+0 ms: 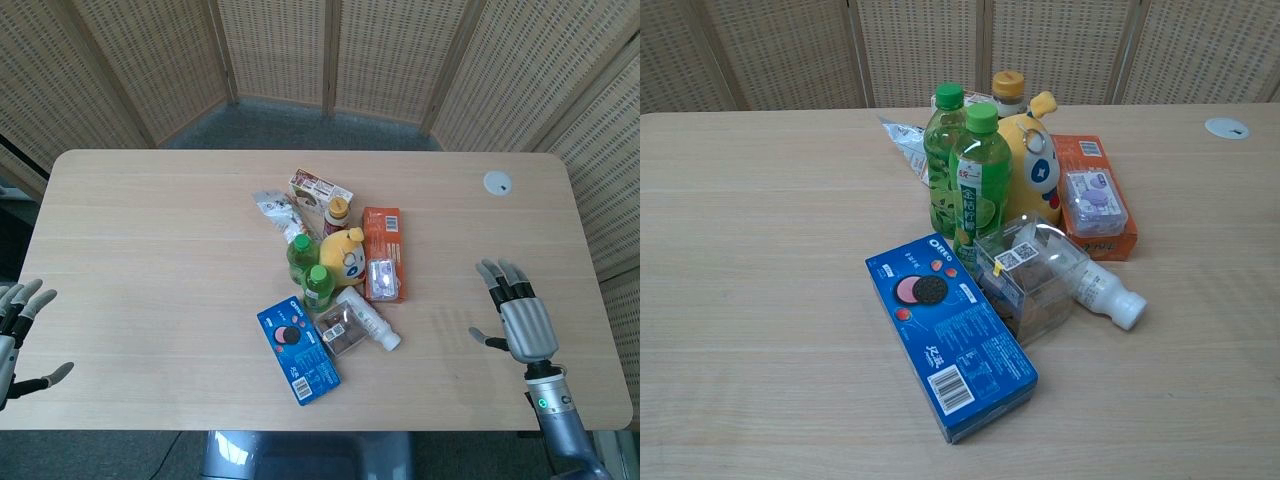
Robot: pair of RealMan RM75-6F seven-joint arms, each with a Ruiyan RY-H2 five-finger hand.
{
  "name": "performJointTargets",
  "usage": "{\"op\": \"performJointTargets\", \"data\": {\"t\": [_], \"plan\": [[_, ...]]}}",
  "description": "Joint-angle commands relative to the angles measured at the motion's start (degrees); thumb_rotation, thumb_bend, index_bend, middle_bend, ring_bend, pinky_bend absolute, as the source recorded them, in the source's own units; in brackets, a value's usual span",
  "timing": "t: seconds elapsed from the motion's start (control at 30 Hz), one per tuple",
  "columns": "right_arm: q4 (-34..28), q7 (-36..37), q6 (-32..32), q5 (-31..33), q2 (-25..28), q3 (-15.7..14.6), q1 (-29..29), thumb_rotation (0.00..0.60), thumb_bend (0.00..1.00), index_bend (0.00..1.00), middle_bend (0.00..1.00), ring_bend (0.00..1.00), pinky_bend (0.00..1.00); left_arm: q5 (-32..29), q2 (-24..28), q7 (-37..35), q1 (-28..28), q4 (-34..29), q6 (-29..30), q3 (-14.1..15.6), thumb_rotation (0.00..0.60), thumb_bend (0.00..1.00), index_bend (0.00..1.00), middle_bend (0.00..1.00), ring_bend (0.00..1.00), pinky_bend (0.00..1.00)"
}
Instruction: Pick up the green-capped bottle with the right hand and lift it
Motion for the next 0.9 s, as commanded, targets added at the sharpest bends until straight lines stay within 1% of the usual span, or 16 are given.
{"op": "performJointTargets", "data": {"t": [0.03, 0.2, 0.4, 0.57, 0.67, 0.8, 0.9], "plan": [[-0.1, 0.1, -0.1, 0.0, 0.1, 0.0, 0.0, 0.600, 0.00, 0.00, 0.00, 0.00, 0.00, 0.1, 0.0, 0.0, 0.1, 0.0, 0.1, 0.0, 0.600, 0.00, 0.14, 0.00, 0.00, 0.00], [-0.8, 1.6, -0.9, 0.3, 0.3, -0.2, 0.0, 0.600, 0.00, 0.00, 0.00, 0.00, 0.00, 0.3, 0.0, 0.2, 0.2, -0.2, 0.4, 0.0, 0.600, 0.00, 0.14, 0.00, 0.00, 0.00], [-2.2, 4.3, -3.3, 0.9, 0.2, -0.4, 0.8, 0.600, 0.00, 0.00, 0.00, 0.00, 0.00, -0.7, -0.3, 0.5, -0.1, 0.0, -0.3, -0.3, 0.600, 0.00, 0.14, 0.00, 0.00, 0.00], [-8.9, 12.5, -7.4, 2.6, 1.8, 1.3, 3.1, 0.600, 0.00, 0.00, 0.00, 0.00, 0.00, -1.6, -0.8, 1.2, -0.6, 0.2, -1.3, -0.5, 0.600, 0.00, 0.14, 0.00, 0.00, 0.00], [-13.3, 15.7, -10.6, 4.1, 3.0, 2.8, 5.0, 0.600, 0.00, 0.00, 0.00, 0.00, 0.00, -1.8, -1.1, 1.6, -0.8, 0.3, -1.7, -0.6, 0.600, 0.00, 0.14, 0.00, 0.00, 0.00], [-18.2, 17.1, -13.2, 5.2, 3.3, 4.5, 7.3, 0.600, 0.00, 0.00, 0.00, 0.00, 0.00, -2.0, -1.3, 1.9, -0.9, 0.3, -1.9, -0.6, 0.600, 0.00, 0.14, 0.00, 0.00, 0.00], [-21.3, 17.3, -15.0, 5.9, 2.7, 5.2, 8.8, 0.600, 0.00, 0.00, 0.00, 0.00, 0.00, -2.1, -1.3, 2.0, -0.9, 0.4, -1.9, -0.6, 0.600, 0.00, 0.14, 0.00, 0.00, 0.00]]}}
